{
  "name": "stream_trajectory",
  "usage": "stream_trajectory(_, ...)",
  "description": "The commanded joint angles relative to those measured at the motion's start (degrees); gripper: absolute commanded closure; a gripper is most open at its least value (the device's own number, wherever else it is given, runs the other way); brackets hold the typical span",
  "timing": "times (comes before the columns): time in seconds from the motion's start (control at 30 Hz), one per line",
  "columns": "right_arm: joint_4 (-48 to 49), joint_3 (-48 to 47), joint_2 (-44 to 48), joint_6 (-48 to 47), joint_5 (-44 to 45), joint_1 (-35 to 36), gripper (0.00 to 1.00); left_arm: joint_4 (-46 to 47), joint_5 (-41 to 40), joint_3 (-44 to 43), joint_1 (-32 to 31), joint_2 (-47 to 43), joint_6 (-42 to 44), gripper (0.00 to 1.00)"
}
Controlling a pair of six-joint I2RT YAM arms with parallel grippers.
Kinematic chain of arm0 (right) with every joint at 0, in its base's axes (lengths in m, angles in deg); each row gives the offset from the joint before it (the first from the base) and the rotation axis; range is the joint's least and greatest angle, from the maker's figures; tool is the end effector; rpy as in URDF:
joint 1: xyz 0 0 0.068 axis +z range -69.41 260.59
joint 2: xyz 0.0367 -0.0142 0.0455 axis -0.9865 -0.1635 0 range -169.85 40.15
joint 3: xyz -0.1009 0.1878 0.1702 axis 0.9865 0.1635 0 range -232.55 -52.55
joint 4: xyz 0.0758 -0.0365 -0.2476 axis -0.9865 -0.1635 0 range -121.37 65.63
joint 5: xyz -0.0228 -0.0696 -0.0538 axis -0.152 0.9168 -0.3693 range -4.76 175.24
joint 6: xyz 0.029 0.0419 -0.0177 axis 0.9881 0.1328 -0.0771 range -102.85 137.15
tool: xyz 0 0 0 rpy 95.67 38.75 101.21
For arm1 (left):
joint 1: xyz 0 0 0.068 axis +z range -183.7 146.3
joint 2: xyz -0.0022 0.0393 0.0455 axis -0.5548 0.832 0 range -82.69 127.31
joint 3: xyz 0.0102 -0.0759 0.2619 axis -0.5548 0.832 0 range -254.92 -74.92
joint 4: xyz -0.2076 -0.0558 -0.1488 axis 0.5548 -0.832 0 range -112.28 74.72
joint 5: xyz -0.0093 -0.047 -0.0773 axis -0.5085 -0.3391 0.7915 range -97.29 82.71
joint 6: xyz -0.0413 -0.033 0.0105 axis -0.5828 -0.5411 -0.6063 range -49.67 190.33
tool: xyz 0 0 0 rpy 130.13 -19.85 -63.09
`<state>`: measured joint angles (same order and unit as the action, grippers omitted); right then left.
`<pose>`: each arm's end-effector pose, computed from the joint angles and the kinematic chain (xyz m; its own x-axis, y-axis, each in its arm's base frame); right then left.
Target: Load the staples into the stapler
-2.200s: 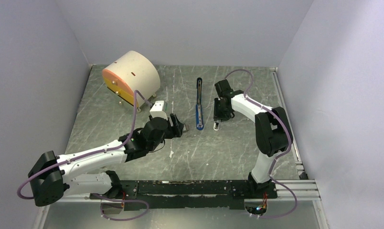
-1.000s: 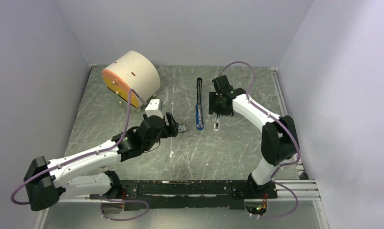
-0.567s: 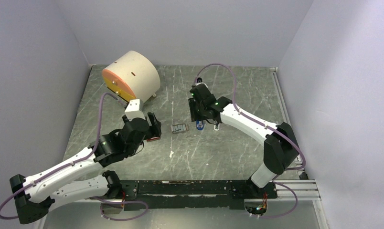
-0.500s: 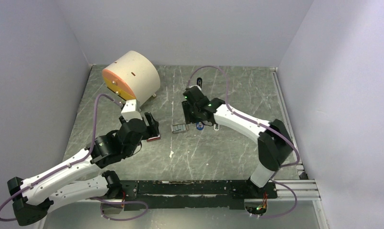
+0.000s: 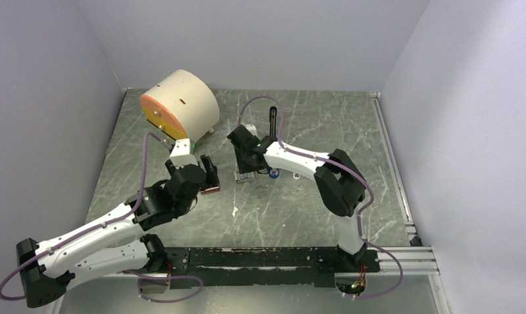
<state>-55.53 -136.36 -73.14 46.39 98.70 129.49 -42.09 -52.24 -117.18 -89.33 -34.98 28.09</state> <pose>0.2826 0.3114 0.1929 -0.8213 -0.2188 -0.5269 -0.2942 0.9537 0.0626 0.1199 -0.1310 0.2923 -0.3891 -0.2739 -0.8795 -0.0197 0.9570 -0.2893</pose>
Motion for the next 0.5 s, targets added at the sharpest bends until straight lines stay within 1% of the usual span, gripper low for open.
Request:
stream_trajectory(0.0, 0.1, -2.82, -2.67, 1.13, -0.03, 0.63, 0.54, 4.22, -3.21, 1.01, 0.22, 1.41, 2.29, 0.22)
stream_trajectory(0.13, -0.87, -4.36, -4.85, 1.32, 0.14, 0.66, 0.55, 4.73, -3.37, 1.7, 0.22, 3.28, 1.77, 0.22)
stream_trajectory(0.23, -0.3, -4.54, -5.31, 1.77, 0.66, 0.6, 0.58, 4.06, -3.82, 1.48, 0.29, 4.24, 1.2, 0.22)
stream_trajectory(0.33, 0.07, -5.18, -5.99, 1.84, 0.54, 0.67, 0.61, 4.53, -3.83, 1.85, 0.35, 4.28, 1.32, 0.22)
stream_trajectory(0.47, -0.84, -6.8, -7.54, 1.58, 0.28, 0.67, 0.62, 4.63, -3.92, 2.43, 0.35, 4.02, 0.75, 0.22)
